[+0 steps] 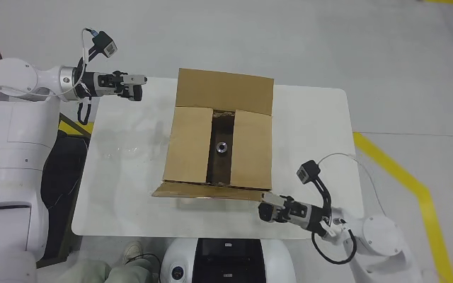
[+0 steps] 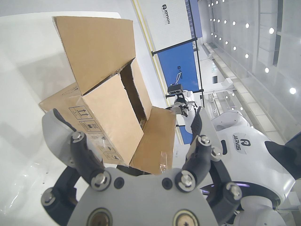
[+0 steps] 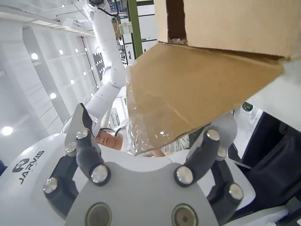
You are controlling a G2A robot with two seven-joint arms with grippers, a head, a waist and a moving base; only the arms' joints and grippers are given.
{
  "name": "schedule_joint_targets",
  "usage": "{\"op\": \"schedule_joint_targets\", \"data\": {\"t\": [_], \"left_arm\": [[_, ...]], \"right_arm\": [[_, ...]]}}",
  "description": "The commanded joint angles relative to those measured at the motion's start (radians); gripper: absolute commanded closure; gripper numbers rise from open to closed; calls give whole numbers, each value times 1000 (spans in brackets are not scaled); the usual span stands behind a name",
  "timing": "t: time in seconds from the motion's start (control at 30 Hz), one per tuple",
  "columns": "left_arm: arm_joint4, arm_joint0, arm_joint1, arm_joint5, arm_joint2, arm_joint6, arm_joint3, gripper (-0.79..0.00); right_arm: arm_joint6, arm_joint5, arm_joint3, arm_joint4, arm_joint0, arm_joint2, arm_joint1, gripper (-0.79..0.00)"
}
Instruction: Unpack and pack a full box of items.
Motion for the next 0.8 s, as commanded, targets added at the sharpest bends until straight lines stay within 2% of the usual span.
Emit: {"op": "schedule_joint_targets", "data": {"t": [0.0,0.4,0.77], "left_arm": [[0,0,0,0,0,0,0,-785],[0,0,0,0,0,0,0,-785],[0,0,0,0,0,0,0,-785]], "right_arm": [[-16,-7,-3,1,16,-6,1,-785],[-169,-53,60,-88,114,-79,4,-785],[-228,-48,134,-106,162,-119,8,-785]]}}
